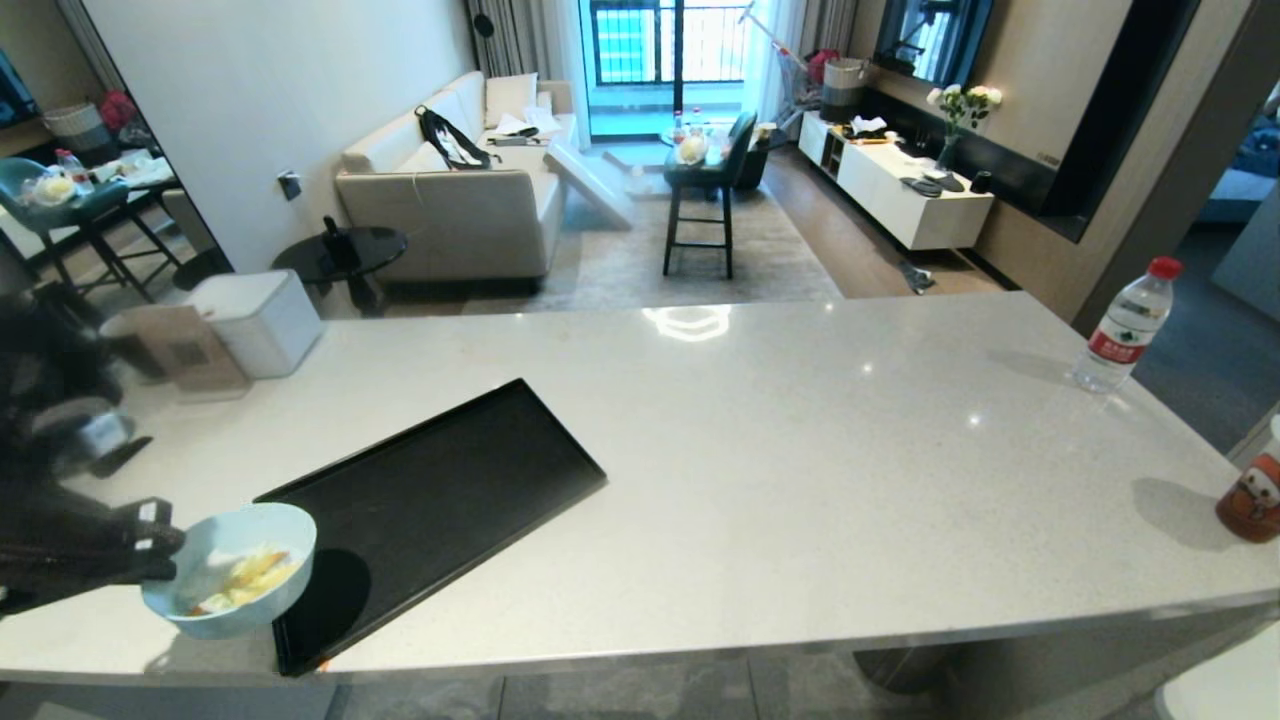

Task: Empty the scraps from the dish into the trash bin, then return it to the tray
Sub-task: Move the bowl over the trash can

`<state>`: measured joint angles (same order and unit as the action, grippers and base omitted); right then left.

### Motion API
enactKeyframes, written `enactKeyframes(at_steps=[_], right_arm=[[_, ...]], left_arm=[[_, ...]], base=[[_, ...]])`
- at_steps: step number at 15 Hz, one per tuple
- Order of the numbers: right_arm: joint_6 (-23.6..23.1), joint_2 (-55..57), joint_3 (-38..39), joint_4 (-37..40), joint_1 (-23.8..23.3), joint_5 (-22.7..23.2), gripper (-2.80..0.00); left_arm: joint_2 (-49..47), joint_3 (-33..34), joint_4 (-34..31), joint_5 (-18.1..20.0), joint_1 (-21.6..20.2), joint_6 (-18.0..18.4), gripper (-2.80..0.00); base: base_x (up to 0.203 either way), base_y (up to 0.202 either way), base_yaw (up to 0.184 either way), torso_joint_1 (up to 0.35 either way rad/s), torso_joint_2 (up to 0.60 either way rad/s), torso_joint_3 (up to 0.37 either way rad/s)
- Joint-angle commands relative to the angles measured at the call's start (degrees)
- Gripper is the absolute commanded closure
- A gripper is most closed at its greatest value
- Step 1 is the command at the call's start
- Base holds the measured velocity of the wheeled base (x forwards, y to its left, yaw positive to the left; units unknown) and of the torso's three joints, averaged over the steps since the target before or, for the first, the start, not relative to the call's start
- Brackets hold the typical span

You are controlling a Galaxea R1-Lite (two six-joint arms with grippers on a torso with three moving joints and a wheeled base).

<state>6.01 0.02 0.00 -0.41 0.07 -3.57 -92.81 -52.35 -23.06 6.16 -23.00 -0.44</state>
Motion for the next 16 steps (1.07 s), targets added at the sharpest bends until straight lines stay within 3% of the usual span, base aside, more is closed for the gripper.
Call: enactKeyframes(at_steps=[1,5,8,13,16], right_arm=[[0.05,-0.02,0.0,-0.02,0.01,-0.03,0.0],[0.05,-0.02,0.0,-0.02,0.01,-0.03,0.0],[0.05,-0.02,0.0,-0.02,0.01,-0.03,0.0],[0.05,-0.02,0.0,-0.02,0.01,-0.03,0.0],[0.05,-0.02,0.0,-0.02,0.01,-0.03,0.0]], left_arm=[[5.16,3.92,-0.14,0.68,-2.55,1.93,0.0],[11.57,11.6,-0.22,1.89,-3.26,2.19,0.0],[13.32,15.05,-0.23,2.01,-8.37,3.89,0.0],[15.41,16.73,-3.82,5.98,-18.04,11.24,0.0],[16.21,17.61,-6.29,8.47,-24.68,19.0,0.0]], base=[[0.0,0.0,0.0,0.0,0.0,0.0],[0.0,0.0,0.0,0.0,0.0,0.0],[0.0,0.0,0.0,0.0,0.0,0.0],[0.0,0.0,0.0,0.0,0.0,0.0],[0.0,0.0,0.0,0.0,0.0,0.0]])
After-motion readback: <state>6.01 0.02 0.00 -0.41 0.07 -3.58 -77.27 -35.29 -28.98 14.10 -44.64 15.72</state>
